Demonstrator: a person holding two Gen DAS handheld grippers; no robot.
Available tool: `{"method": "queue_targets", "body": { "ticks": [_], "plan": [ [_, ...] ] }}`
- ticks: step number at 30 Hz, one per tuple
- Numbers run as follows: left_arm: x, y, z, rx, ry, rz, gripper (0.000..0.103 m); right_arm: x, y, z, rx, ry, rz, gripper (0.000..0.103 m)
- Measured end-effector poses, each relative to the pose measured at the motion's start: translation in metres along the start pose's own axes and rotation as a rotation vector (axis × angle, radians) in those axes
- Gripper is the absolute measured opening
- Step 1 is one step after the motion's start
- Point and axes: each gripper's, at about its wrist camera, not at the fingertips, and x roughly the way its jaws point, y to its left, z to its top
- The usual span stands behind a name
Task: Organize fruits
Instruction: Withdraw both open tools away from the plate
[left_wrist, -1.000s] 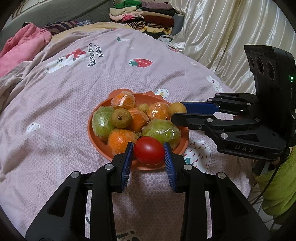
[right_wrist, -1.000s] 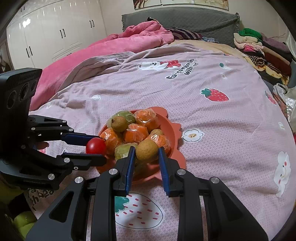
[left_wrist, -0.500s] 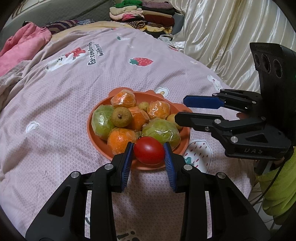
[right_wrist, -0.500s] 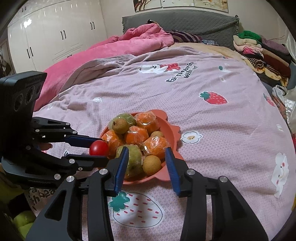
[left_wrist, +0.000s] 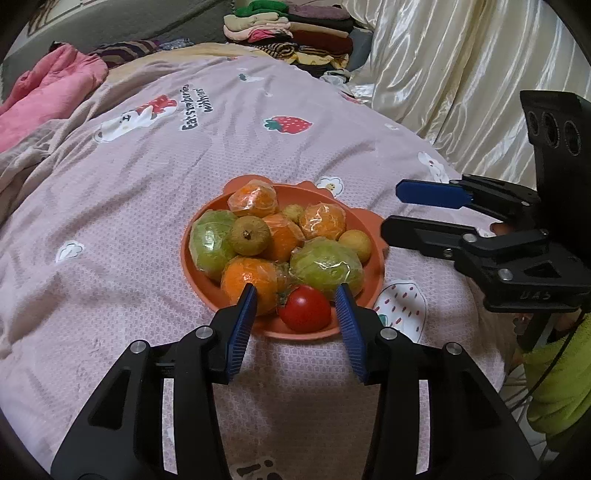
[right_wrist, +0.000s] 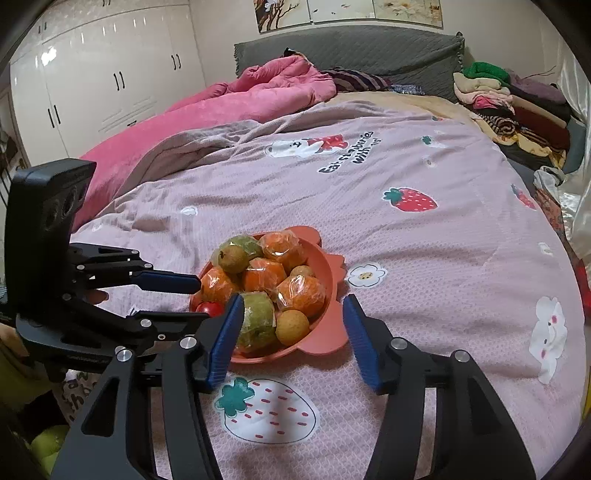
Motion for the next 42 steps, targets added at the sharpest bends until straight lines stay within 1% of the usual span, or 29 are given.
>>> {"method": "queue_targets", "body": {
  "ticks": [6,10,12,15,22,24,27,28,29,30,31,32,33,35,38,42],
  "plan": [
    [-0.004,0.0,0.001,-0.002,-0.011,-0.001,0.036,-0.008,0.001,-0.001,-0.003,-0.011,-0.013,0.059],
    [-0.008,0.0,0.0,-0.003,-0.02,0.001,0.037,-0.014,0.002,0.0,-0.006,-0.02,-0.025,0.064],
    [-0.01,-0.001,0.0,-0.004,-0.025,0.003,0.042,-0.017,0.002,0.0,-0.008,-0.024,-0.03,0.065],
    [-0.013,-0.001,0.0,-0.007,-0.032,0.01,0.045,-0.022,0.003,0.001,-0.007,-0.031,-0.037,0.068],
    [-0.027,0.0,0.0,-0.019,-0.058,0.028,0.056,-0.032,0.008,0.001,-0.008,-0.044,-0.059,0.077],
    [-0.031,0.001,0.0,-0.025,-0.066,0.032,0.061,-0.035,0.01,0.001,-0.008,-0.048,-0.066,0.081],
    [-0.038,0.003,0.0,-0.035,-0.081,0.04,0.066,-0.039,0.014,0.001,-0.009,-0.053,-0.071,0.084],
    [-0.041,0.003,0.0,-0.038,-0.084,0.043,0.068,-0.041,0.015,0.001,-0.011,-0.055,-0.072,0.085],
    [-0.043,0.004,0.0,-0.041,-0.088,0.05,0.074,-0.043,0.017,0.001,-0.013,-0.058,-0.075,0.086],
    [-0.046,0.004,0.0,-0.046,-0.095,0.062,0.078,-0.044,0.019,0.001,-0.013,-0.059,-0.075,0.087],
    [-0.048,0.005,-0.001,-0.048,-0.099,0.066,0.079,-0.044,0.02,0.001,-0.014,-0.059,-0.078,0.091],
    [-0.05,0.006,-0.002,-0.053,-0.105,0.069,0.081,-0.045,0.021,0.001,-0.014,-0.06,-0.085,0.093],
    [-0.052,0.007,-0.002,-0.058,-0.108,0.075,0.085,-0.047,0.023,0.0,-0.015,-0.062,-0.093,0.093],
    [-0.055,0.008,-0.004,-0.062,-0.112,0.088,0.088,-0.049,0.026,-0.001,-0.016,-0.064,-0.095,0.094],
    [-0.062,0.01,-0.006,-0.073,-0.123,0.106,0.093,-0.053,0.029,-0.002,-0.014,-0.069,-0.1,0.094],
    [-0.07,0.01,-0.011,-0.066,-0.138,0.138,0.093,-0.058,0.033,-0.003,-0.008,-0.078,-0.105,0.096]
  ]
}}
